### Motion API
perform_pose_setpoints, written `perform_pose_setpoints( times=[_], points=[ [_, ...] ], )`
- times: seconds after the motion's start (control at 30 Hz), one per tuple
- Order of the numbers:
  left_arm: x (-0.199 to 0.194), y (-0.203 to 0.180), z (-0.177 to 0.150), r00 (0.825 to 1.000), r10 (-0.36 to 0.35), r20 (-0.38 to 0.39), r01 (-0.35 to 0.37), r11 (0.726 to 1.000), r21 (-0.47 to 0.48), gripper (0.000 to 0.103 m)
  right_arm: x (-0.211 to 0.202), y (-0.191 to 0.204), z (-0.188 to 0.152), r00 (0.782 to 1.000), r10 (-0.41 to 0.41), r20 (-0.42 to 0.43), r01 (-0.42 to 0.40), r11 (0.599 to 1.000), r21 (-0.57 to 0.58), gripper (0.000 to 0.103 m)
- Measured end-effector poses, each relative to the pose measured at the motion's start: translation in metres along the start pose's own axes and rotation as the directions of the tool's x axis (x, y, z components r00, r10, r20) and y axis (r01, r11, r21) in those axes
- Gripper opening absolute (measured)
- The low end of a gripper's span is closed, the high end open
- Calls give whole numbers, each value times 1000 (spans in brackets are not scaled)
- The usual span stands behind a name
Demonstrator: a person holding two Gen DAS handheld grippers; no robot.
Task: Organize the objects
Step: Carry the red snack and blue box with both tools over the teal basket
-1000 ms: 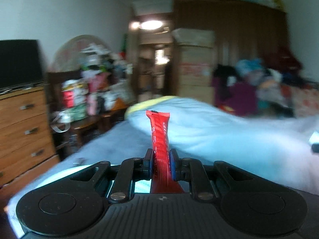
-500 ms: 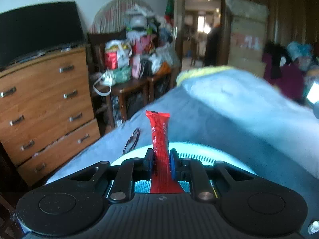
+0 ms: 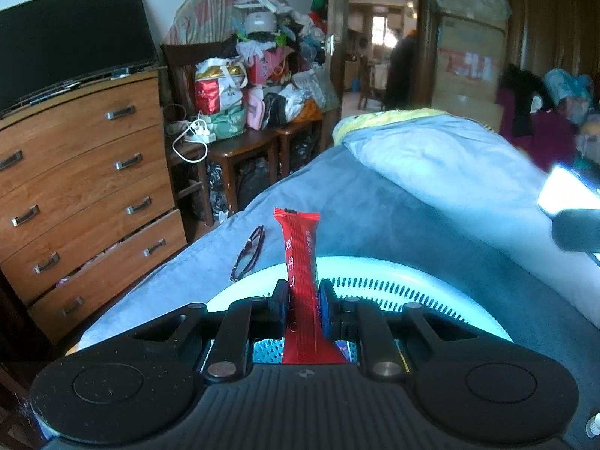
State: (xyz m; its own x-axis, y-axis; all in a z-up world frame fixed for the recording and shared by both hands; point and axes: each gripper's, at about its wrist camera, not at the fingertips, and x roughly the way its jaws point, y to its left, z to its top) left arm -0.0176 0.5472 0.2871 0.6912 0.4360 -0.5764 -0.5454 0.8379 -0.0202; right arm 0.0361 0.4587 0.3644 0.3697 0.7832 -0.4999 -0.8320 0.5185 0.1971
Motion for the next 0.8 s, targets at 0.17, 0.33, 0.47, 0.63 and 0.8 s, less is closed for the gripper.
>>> perform_pose_setpoints(
  times=[0.17,0.33,0.47,0.63,0.8],
  points=[
    [1,-3,0,1000,3,-2,-3,1000,6,19,1,2,2,1000,6,-2,-6,1000,-2,54],
    [3,4,0,1000,15,-7,-15,1000,-5,19,9,5,1,1000,13,-15,-14,1000,-3,54],
    [4,7,0,1000,21,-12,-21,1000,-2,19,15,8,0,1000,18,-21,-18,1000,1,54],
    [7,8,0,1000,21,-18,-21,1000,-6,19,18,9,0,999,25,-26,-25,1000,-5,54],
    [8,8,-1,1000,19,-19,-19,1000,-5,19,21,8,-1,999,24,-30,-24,1000,-1,54]
  ],
)
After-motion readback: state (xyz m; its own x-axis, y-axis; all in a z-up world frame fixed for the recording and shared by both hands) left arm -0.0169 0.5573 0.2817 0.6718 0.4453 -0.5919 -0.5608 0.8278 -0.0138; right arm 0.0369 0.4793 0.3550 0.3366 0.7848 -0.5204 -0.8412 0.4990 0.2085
